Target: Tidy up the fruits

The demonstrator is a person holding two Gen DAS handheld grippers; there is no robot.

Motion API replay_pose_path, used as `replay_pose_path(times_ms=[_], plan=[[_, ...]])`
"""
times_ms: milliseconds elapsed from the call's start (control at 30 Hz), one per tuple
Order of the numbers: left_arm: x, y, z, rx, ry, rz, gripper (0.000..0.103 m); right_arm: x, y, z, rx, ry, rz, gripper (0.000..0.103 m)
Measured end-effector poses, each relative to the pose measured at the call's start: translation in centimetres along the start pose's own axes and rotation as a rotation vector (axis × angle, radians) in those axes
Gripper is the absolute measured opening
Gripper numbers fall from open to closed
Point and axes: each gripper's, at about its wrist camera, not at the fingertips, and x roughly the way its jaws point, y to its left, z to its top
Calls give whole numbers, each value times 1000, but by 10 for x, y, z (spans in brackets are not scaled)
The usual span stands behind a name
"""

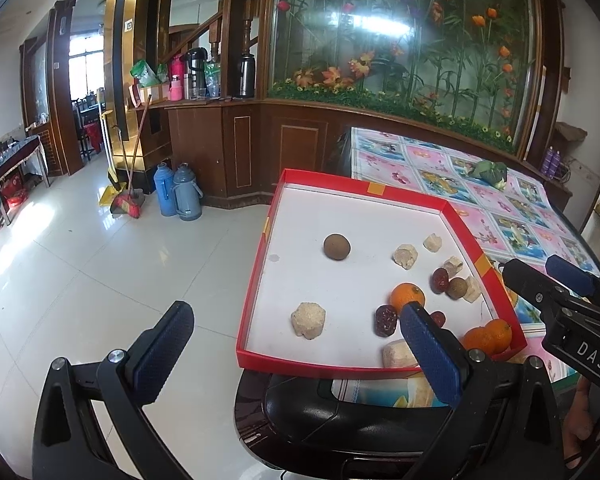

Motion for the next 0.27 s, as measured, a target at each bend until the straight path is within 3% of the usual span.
replay_pose_path(times_ms=[267], plan=[[-2,-5,-2,15,-26,-8,103,3,2,-2,3,7,-3,81]])
